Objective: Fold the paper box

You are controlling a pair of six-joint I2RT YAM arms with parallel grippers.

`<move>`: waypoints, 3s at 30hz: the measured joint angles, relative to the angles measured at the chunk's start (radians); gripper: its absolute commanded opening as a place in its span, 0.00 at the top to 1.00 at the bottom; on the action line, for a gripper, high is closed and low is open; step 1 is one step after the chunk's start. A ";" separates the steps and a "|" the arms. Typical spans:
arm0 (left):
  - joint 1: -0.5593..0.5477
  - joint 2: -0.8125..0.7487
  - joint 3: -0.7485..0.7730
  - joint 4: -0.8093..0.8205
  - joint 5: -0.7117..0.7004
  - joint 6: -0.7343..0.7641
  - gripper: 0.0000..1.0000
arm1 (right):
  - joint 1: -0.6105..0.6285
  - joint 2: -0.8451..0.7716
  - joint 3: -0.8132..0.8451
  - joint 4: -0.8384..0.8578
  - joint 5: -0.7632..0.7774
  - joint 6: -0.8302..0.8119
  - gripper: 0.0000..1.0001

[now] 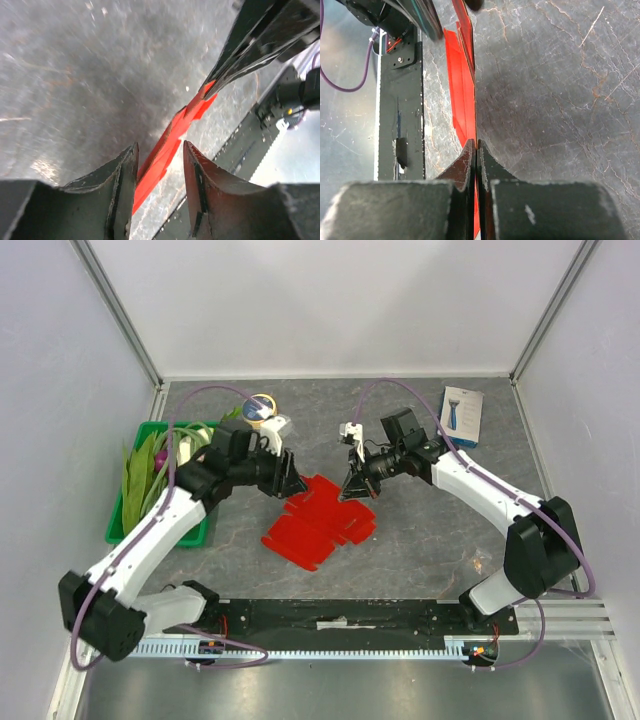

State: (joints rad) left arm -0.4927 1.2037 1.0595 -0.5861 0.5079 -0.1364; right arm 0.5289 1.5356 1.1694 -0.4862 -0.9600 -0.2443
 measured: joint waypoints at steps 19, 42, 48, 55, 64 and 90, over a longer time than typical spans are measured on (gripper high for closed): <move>0.005 0.079 0.081 0.215 0.137 -0.043 0.64 | -0.031 0.019 -0.017 0.071 -0.066 0.189 1.00; -0.006 0.083 0.057 0.234 0.230 -0.003 0.98 | -0.031 0.019 -0.099 0.320 -0.083 0.401 0.99; 0.004 0.079 0.047 0.251 0.231 -0.003 0.84 | -0.016 0.019 -0.135 0.444 -0.106 0.486 1.00; 0.010 0.069 0.054 0.228 0.251 -0.071 0.71 | -0.014 0.008 -0.163 0.454 -0.116 0.433 1.00; 0.043 0.014 0.157 0.163 0.127 -0.078 0.70 | -0.014 0.007 -0.163 0.373 -0.169 0.324 1.00; -0.047 0.110 0.143 0.070 0.208 0.047 0.85 | -0.014 -0.035 -0.151 0.365 -0.174 0.330 1.00</move>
State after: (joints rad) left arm -0.5392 1.3140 1.2030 -0.5163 0.7162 -0.0898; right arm 0.5148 1.5005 1.0180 -0.1215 -1.1336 0.0856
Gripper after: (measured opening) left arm 0.161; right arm 0.011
